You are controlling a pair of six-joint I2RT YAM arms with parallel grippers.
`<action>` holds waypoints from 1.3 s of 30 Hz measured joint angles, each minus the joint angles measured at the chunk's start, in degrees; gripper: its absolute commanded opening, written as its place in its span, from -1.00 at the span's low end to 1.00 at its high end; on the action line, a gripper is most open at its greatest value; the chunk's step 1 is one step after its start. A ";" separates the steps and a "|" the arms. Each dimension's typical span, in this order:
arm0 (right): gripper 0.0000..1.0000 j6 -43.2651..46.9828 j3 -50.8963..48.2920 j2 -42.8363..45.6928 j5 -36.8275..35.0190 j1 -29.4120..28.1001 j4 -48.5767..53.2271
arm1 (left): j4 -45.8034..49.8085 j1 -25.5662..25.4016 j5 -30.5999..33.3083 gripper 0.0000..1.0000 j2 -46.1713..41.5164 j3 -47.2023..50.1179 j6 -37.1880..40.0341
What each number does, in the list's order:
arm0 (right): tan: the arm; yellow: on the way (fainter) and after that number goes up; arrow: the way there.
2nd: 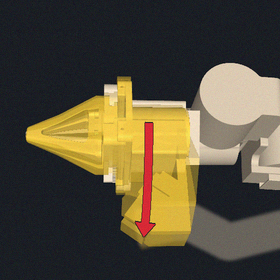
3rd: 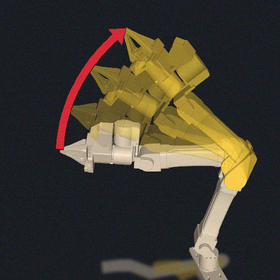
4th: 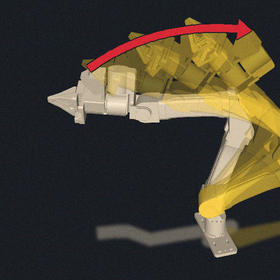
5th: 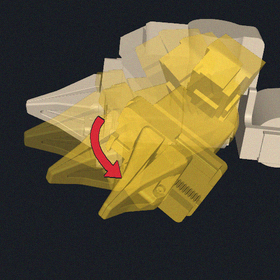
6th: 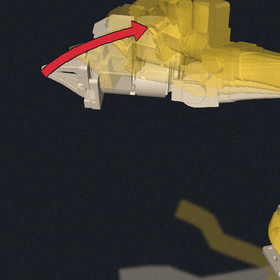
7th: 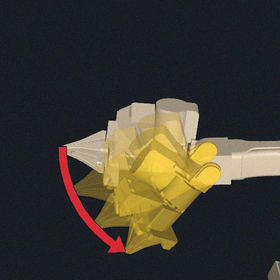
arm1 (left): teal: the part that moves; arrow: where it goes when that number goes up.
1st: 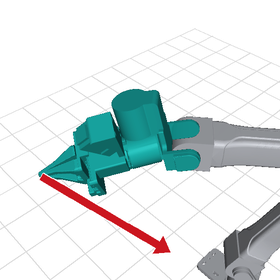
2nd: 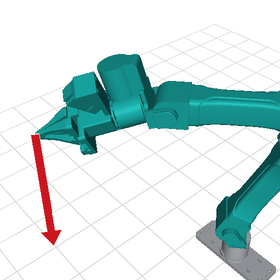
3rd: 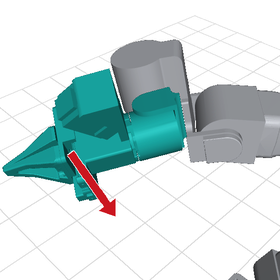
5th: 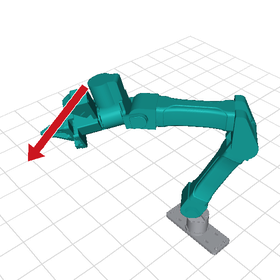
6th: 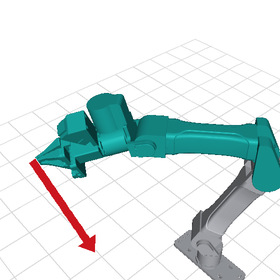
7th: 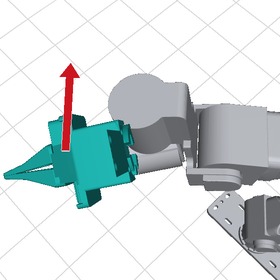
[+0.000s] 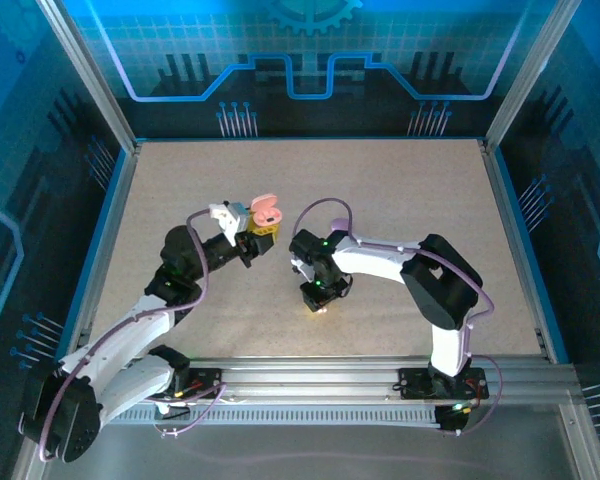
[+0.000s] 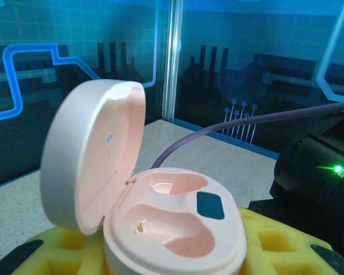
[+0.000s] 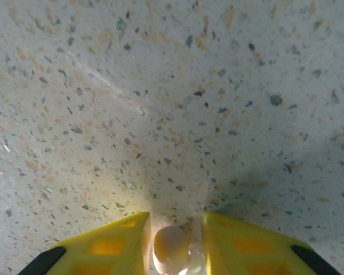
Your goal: Insert the wireless bluetooth earbuds into the charging case
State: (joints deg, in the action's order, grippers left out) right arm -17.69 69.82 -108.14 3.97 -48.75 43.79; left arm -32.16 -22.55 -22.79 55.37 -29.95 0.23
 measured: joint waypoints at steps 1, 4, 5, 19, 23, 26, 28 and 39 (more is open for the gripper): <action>-0.41 0.00 0.04 0.00 0.00 0.00 0.31 | 0.20 0.00 -0.15 -0.39 0.37 -0.52 -0.15; -0.43 0.00 0.07 0.00 0.04 -0.02 0.85 | 0.46 0.00 -0.57 -0.39 1.16 -1.73 -0.20; -0.43 0.00 0.07 -0.02 0.07 -0.02 1.07 | 0.59 0.00 -0.74 -0.39 1.40 -2.08 -0.20; -0.56 -0.04 2.75 -2.23 -0.20 -0.11 4.20 | 1.09 0.00 -2.05 -0.39 3.19 -3.45 -0.35; -0.62 -0.02 3.02 -2.36 -0.13 -0.20 4.37 | 1.11 0.00 -2.34 -0.38 3.69 -3.54 -0.37; -0.64 -0.07 3.06 -2.36 0.00 -0.33 4.33 | 1.27 0.00 -2.49 -0.38 3.87 -3.72 -0.37; -0.66 -0.31 3.06 -2.34 0.17 -0.33 4.31 | 1.31 0.00 -2.54 -0.39 3.89 -3.78 -0.37; -0.66 -8.79 -3.06 18.45 18.82 17.35 -6.54 | 1.95 0.02 -2.56 -0.39 7.28 -8.09 -1.49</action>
State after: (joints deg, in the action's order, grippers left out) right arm -26.48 66.76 -89.69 22.79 -31.40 37.26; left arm -30.22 -22.52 -25.34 62.65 -38.04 -1.26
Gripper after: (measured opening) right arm 0.171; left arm 0.386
